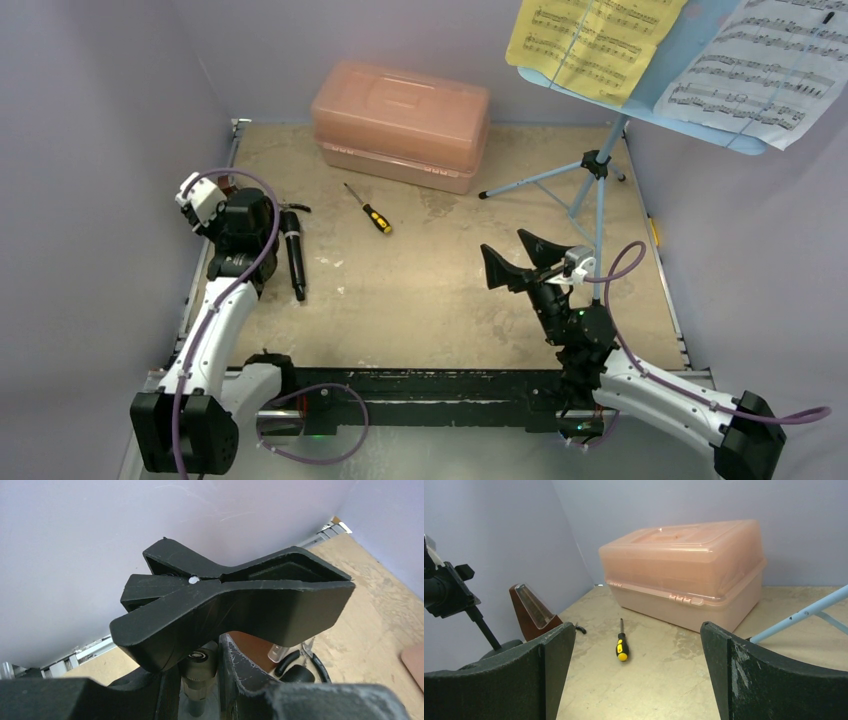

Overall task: Pack up the instrument practice props
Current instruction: Place the microphone stand at the center of the board.

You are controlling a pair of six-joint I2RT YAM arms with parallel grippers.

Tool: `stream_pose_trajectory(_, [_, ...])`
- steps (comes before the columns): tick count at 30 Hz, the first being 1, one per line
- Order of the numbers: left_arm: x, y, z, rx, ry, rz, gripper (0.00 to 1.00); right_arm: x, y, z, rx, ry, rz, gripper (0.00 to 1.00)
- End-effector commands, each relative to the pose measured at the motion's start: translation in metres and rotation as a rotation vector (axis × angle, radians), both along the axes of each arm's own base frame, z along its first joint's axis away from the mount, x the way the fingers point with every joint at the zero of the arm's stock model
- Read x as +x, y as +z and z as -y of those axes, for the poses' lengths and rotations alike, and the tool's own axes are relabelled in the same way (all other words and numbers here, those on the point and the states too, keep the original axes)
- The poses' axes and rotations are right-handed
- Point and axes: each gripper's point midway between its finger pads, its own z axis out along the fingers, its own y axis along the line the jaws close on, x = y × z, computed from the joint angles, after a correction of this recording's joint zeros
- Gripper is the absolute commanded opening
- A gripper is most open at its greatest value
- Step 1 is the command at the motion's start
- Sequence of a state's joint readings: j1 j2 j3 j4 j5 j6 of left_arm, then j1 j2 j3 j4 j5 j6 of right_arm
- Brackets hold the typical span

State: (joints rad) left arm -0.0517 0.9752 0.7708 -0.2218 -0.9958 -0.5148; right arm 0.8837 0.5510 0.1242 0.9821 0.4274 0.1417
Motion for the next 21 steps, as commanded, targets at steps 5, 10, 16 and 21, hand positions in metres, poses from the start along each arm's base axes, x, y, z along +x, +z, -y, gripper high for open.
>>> stream_pose_trajectory(5, [0.023,-0.02,-0.004,-0.027,-0.039,0.122,0.0,-0.001,0.006,-0.002,0.028,0.01,0.009,0.98])
stream_pose_trajectory(10, [0.032,-0.033,-0.002,-0.015,-0.064,0.063,0.0,0.0,0.006,-0.004,0.022,0.017,0.009,0.98])
stream_pose_trajectory(16, [0.045,-0.045,-0.016,-0.029,-0.097,0.07,0.0,-0.002,0.008,0.0,0.037,0.01,0.016,0.98])
stream_pose_trajectory(21, [0.055,-0.041,-0.011,-0.013,-0.191,0.09,0.0,-0.002,0.007,0.002,0.04,0.004,0.015,0.98])
